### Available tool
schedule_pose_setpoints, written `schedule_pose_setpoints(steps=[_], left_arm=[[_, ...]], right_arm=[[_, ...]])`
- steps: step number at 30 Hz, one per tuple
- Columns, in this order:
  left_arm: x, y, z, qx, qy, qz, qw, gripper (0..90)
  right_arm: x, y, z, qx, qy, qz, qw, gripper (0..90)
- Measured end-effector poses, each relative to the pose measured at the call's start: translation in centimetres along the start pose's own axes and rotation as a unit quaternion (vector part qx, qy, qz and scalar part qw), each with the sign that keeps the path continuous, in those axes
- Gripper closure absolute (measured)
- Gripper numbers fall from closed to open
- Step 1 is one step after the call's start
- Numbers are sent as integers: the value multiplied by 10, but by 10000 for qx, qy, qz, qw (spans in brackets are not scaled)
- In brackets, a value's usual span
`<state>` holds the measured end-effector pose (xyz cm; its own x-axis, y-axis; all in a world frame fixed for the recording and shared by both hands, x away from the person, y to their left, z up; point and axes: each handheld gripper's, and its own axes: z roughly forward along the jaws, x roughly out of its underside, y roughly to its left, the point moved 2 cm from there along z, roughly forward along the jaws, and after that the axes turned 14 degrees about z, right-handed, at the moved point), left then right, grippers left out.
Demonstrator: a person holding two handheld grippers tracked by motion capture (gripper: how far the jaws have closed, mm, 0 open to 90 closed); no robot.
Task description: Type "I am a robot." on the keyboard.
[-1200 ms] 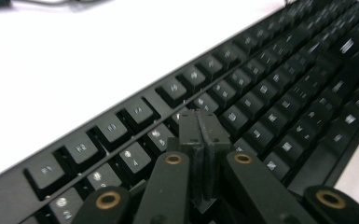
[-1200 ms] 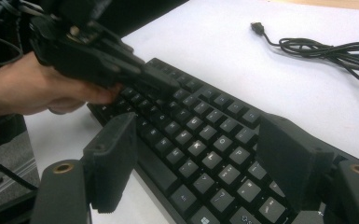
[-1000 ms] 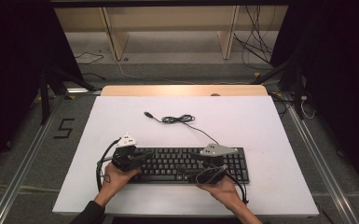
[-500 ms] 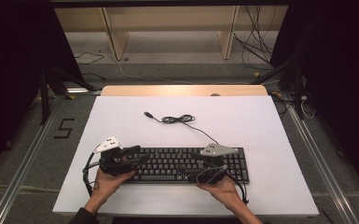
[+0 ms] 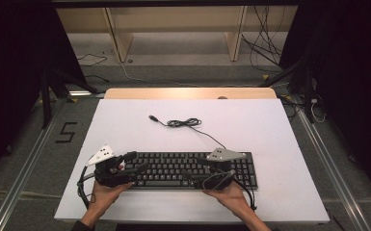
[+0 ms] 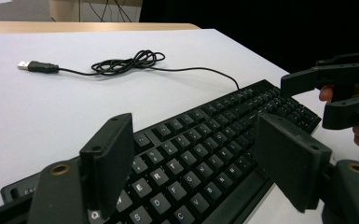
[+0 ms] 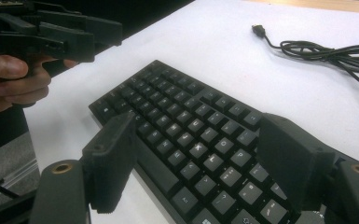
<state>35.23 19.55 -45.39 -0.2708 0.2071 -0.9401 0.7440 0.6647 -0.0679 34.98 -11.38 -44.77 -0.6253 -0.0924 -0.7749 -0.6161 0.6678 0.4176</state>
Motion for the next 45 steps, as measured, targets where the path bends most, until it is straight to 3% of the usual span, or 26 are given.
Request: schedule_pose_setpoints(steps=[19,24,34,40,45], left_arm=[[7,-8,-4,58,116,42,9999,261],[8,-10,-4,62,115,63,9999,260],[9,-12,-4,79,149,107,9998,260],[9,-12,-3,87,157,118,9998,260],[9,-13,-4,90,146,130,9998,260]], right_arm=[[2,0,7,76,184,-56,9998,345],[3,-2,11,126,299,-55,9995,461],[8,-7,20,256,616,-84,9977,790],[13,-8,28,334,841,-147,9958,891],[16,-8,34,396,961,-220,9943,900]])
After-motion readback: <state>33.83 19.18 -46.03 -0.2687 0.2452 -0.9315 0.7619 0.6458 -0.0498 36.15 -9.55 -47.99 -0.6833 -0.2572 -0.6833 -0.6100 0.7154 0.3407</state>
